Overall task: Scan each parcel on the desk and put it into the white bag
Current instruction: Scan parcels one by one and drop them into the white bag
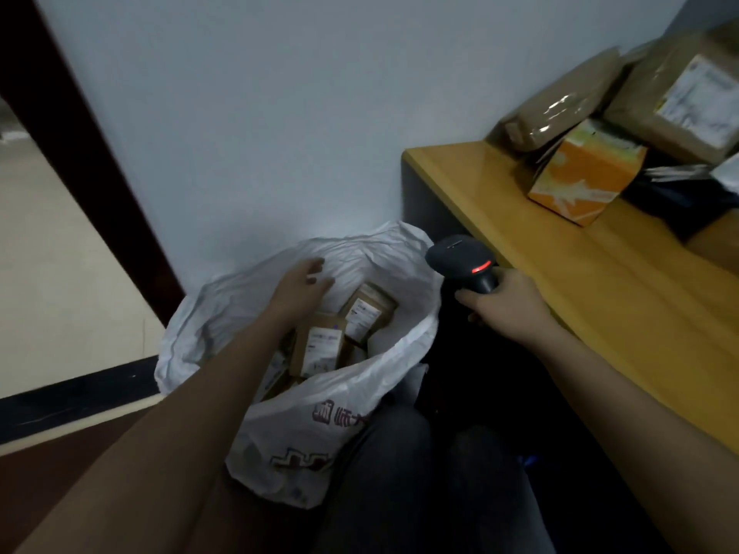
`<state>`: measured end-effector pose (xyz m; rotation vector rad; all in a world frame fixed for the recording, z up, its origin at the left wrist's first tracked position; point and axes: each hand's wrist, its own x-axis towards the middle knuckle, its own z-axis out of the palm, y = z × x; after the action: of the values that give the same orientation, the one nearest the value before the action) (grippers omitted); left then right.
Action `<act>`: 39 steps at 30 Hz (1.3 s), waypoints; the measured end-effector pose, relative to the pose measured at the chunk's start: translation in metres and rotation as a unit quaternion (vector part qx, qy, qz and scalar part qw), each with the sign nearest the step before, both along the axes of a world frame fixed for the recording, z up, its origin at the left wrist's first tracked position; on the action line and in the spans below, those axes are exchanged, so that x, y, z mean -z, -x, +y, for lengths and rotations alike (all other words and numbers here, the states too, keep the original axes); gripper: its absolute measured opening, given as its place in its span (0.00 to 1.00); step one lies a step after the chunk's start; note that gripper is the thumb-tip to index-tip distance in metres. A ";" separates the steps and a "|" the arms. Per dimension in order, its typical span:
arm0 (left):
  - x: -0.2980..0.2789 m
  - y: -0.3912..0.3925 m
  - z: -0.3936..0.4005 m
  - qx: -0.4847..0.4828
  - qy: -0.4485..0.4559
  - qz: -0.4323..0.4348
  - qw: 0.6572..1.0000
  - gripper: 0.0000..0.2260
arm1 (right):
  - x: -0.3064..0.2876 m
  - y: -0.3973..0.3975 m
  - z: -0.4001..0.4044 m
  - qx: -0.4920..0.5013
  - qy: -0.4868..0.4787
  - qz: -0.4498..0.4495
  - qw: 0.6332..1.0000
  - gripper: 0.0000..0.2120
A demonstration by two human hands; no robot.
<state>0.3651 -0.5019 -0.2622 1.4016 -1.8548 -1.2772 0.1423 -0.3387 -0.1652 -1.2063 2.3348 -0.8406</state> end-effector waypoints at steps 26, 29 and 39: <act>-0.223 0.445 0.023 0.179 0.219 0.078 0.956 0.36 | -0.154 0.254 0.073 0.323 0.211 0.040 0.922 0.04; -0.224 0.476 -0.007 0.168 0.155 0.096 0.969 0.39 | -0.154 0.281 0.061 0.325 0.211 0.040 0.921 0.05; -0.241 0.474 -0.004 0.185 0.145 0.147 0.961 0.23 | -0.144 0.309 0.066 0.318 0.229 0.015 0.920 0.05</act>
<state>-0.1087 -0.5059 -0.0217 0.6915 -2.0465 -1.2379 -0.1662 -0.2723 -0.0217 -0.5720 2.6766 -1.6652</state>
